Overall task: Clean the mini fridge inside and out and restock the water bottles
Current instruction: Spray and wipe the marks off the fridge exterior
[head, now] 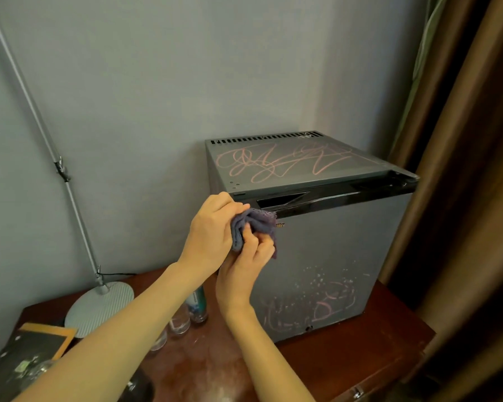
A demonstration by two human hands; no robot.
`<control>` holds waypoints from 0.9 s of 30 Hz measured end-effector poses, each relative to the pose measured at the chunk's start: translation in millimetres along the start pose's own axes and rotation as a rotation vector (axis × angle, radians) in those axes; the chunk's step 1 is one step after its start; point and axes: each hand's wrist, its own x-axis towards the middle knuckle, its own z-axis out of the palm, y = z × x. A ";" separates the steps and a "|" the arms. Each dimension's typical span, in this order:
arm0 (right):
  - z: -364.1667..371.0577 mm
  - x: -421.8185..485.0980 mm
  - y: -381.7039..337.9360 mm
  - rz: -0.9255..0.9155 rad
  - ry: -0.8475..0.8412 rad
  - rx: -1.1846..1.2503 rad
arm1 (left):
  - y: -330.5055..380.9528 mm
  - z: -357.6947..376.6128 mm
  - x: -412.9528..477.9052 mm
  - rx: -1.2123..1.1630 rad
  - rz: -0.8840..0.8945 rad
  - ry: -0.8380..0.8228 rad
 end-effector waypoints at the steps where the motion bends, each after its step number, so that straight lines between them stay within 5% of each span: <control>1: 0.1 1.0 5.1 -0.077 -0.007 0.005 | 0.1 -0.1 -0.5 0.003 0.001 -0.001; 9: -8.9 2.1 39.0 -0.353 -0.084 -0.203 | -2.3 6.7 -4.8 0.077 -0.019 0.037; 18: -23.2 -29.4 79.3 -0.327 -0.233 -0.309 | -1.6 10.9 -6.4 0.152 -0.005 0.064; 20: -29.0 -34.8 98.6 -0.267 -0.256 -0.306 | -0.9 14.1 -7.9 0.166 -0.002 0.088; 24: -64.1 3.1 138.9 0.228 -0.089 -0.206 | 1.3 25.2 -10.4 0.200 -0.025 0.153; 27: -106.6 63.9 178.5 0.270 0.100 -0.281 | 7.2 37.4 -11.1 0.192 -0.090 0.235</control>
